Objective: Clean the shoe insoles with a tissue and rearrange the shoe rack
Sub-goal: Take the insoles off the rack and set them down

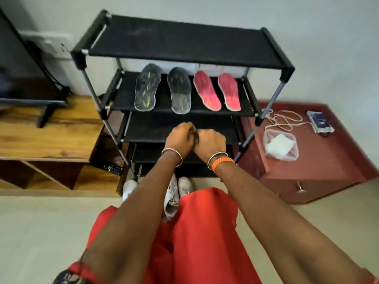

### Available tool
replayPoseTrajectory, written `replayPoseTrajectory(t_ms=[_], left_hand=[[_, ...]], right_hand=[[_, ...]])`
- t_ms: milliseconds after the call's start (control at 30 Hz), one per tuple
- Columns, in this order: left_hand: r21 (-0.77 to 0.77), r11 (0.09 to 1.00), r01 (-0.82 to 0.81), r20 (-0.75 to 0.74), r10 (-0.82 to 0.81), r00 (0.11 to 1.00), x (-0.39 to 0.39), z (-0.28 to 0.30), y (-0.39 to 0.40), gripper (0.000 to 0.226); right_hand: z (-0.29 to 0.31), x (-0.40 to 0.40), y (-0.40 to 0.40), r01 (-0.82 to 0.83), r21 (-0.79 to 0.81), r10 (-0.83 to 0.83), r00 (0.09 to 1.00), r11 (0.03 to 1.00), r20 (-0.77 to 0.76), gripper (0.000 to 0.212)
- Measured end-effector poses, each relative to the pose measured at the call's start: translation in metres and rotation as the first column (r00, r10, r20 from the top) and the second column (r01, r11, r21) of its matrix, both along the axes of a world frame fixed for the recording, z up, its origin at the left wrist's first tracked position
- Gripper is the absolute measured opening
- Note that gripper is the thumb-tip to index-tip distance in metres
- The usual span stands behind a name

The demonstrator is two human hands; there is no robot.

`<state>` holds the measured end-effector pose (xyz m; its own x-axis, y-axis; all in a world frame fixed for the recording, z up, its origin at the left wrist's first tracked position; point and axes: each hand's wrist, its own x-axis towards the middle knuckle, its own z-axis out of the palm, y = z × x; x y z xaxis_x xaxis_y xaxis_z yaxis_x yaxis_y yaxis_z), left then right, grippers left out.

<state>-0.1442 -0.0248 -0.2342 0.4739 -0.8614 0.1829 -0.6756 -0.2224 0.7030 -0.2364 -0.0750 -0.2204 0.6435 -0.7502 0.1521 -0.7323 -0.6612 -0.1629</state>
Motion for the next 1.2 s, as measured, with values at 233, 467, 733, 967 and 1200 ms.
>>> replayPoseTrajectory(t_ms=[233,467,733,967,1200], left_hand=[[0.047,0.996,-0.078,0.180,0.068,0.981,0.013,0.055,-0.026,0.029],[0.367,0.866,-0.340,0.385,0.191,0.903,0.072,0.021,-0.018,0.075],[0.383,0.856,-0.347,0.510,0.117,0.852,0.136,-0.004,-0.022,0.034],[0.323,0.863,-0.389,0.613,0.122,0.780,0.136,0.003,-0.021,0.025],[0.248,0.902,-0.354,0.662,0.109,0.742,0.103,0.030,-0.010,0.034]], right_hand=[[0.044,-0.005,-0.032,0.021,-0.100,-0.009,0.993,0.995,0.114,0.027],[0.014,0.039,-0.058,-0.191,-0.008,0.191,0.982,0.982,0.004,0.052],[-0.011,0.120,-0.067,-0.245,0.033,0.247,0.947,0.969,-0.208,0.059],[-0.011,0.118,-0.069,-0.250,-0.001,0.246,0.956,0.968,-0.160,0.044],[0.009,0.108,-0.063,-0.252,0.024,0.251,0.944,0.967,-0.213,0.039]])
